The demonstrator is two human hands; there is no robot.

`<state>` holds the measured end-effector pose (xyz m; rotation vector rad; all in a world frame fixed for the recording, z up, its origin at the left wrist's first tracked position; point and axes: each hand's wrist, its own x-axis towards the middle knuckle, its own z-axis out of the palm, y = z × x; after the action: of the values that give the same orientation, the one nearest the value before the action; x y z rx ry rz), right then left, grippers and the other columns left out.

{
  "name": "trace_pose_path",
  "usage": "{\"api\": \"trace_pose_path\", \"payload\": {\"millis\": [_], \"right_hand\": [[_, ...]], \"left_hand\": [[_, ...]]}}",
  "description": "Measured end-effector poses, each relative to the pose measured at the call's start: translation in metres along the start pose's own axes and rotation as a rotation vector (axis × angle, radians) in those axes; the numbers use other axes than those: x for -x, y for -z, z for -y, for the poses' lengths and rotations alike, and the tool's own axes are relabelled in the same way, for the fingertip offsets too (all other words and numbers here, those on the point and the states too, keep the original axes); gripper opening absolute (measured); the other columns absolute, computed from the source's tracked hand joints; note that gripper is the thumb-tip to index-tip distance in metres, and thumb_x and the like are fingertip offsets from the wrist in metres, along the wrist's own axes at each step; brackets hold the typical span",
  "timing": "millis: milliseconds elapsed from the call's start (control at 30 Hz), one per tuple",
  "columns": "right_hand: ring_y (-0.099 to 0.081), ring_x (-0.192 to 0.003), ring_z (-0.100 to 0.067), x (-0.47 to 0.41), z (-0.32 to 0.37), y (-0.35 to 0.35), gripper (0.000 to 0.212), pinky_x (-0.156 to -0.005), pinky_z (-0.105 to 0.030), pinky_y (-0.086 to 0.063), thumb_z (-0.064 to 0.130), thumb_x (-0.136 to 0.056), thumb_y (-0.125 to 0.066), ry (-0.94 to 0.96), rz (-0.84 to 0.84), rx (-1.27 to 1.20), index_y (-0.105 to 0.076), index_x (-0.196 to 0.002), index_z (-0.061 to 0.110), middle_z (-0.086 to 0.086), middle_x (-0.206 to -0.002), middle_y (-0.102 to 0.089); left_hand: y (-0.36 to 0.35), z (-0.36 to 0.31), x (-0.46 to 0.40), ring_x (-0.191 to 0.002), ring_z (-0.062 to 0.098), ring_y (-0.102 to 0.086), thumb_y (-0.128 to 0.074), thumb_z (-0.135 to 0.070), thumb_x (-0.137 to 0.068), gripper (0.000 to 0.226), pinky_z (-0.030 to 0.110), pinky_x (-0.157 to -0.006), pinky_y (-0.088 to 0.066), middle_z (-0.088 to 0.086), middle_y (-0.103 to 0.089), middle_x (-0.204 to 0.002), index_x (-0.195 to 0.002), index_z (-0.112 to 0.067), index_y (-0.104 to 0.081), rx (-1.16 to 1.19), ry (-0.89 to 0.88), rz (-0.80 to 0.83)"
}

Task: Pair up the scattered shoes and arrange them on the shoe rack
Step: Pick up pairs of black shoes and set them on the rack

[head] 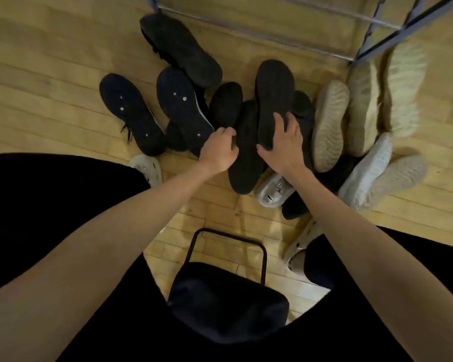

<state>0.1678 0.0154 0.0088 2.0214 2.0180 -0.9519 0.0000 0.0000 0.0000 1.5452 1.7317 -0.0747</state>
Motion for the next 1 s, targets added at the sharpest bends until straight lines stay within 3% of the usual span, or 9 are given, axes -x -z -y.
{"api": "trace_pose_path", "payload": {"millis": [167, 267, 467, 633, 733, 800, 933, 1000], "right_hand": [[-0.026, -0.141, -0.039, -0.017, -0.022, -0.037, 0.092, -0.113, -0.050, -0.026, 0.055, -0.073, -0.066, 0.048, -0.183, 0.080, -0.031, -0.146, 0.011, -0.024, -0.153, -0.024], [-0.031, -0.139, -0.040, -0.019, -0.029, -0.050, 0.088, -0.111, -0.049, -0.029, 0.055, -0.072, -0.063, 0.068, -0.263, 0.135, -0.035, -0.143, 0.010, -0.024, -0.151, -0.028], [-0.031, -0.138, -0.042, -0.022, -0.039, -0.060, 0.080, -0.111, -0.051, -0.030, 0.048, -0.077, -0.063, 0.127, -0.333, 0.173, -0.038, -0.141, 0.006, -0.025, -0.148, -0.034], [-0.028, -0.139, -0.041, -0.020, -0.035, -0.053, 0.084, -0.111, -0.050, -0.027, 0.066, -0.077, -0.053, 0.086, -0.303, 0.146, -0.040, -0.140, 0.013, -0.024, -0.149, -0.031], [-0.038, -0.128, -0.046, -0.023, -0.024, -0.045, 0.075, -0.103, -0.049, -0.035, 0.065, -0.077, -0.055, -0.023, -0.310, 0.060, -0.044, -0.133, 0.016, -0.027, -0.143, -0.033], [-0.041, -0.124, -0.047, -0.026, -0.014, -0.040, 0.083, -0.101, -0.049, -0.036, 0.058, -0.075, -0.065, -0.095, -0.245, 0.004, -0.035, -0.137, 0.012, -0.027, -0.140, -0.034], [-0.024, -0.139, -0.042, -0.041, -0.006, -0.011, 0.123, -0.114, -0.051, -0.026, 0.051, -0.070, -0.075, -0.349, -0.060, -0.351, 0.005, -0.151, 0.006, -0.026, -0.153, -0.020], [-0.022, -0.142, -0.039, -0.045, -0.010, 0.008, 0.130, -0.114, -0.051, -0.029, 0.050, -0.065, -0.077, -0.396, 0.008, -0.515, 0.010, -0.151, 0.005, -0.021, -0.155, -0.020]], "left_hand": [[-0.046, 0.009, -0.008, -0.100, 0.026, -0.063, -0.051, -0.021, -0.094, 0.031, 0.040, -0.076, -0.055, 0.010, -0.061, -0.114, -0.123, -0.009, -0.054, -0.101, 0.013, -0.143], [-0.063, 0.010, -0.002, -0.095, 0.027, -0.063, -0.052, -0.031, -0.094, 0.033, 0.042, -0.071, -0.057, 0.010, -0.060, -0.111, -0.118, -0.008, -0.053, -0.149, 0.063, -0.171], [-0.090, 0.007, 0.009, -0.109, 0.034, -0.058, -0.059, -0.059, -0.083, 0.076, 0.041, -0.077, -0.050, 0.015, -0.051, -0.125, -0.134, -0.008, -0.036, -0.128, 0.123, -0.064], [-0.085, -0.002, 0.012, -0.129, 0.036, -0.047, -0.069, -0.069, -0.068, 0.121, 0.043, -0.096, -0.046, 0.018, -0.036, -0.147, -0.150, -0.004, -0.008, 0.098, 0.345, 0.117], [-0.085, -0.007, 0.012, -0.130, 0.035, -0.045, -0.073, -0.070, -0.063, 0.129, 0.041, -0.096, -0.045, 0.020, -0.030, -0.150, -0.150, -0.002, -0.005, 0.047, 0.349, 0.169], [-0.085, -0.008, 0.013, -0.126, 0.035, -0.047, -0.074, -0.068, -0.064, 0.126, 0.040, -0.094, -0.046, 0.021, -0.033, -0.146, -0.148, 0.000, -0.009, 0.023, 0.345, 0.140], [-0.065, -0.013, 0.018, -0.128, 0.037, -0.045, -0.072, -0.069, -0.064, 0.127, 0.039, -0.096, -0.044, 0.021, -0.032, -0.147, -0.150, -0.002, -0.008, 0.016, 0.351, 0.153], [-0.042, -0.015, 0.016, -0.130, 0.036, -0.044, -0.072, -0.072, -0.060, 0.128, 0.040, -0.099, -0.044, 0.018, -0.036, -0.148, -0.150, -0.004, -0.012, 0.045, 0.337, 0.177]]}}
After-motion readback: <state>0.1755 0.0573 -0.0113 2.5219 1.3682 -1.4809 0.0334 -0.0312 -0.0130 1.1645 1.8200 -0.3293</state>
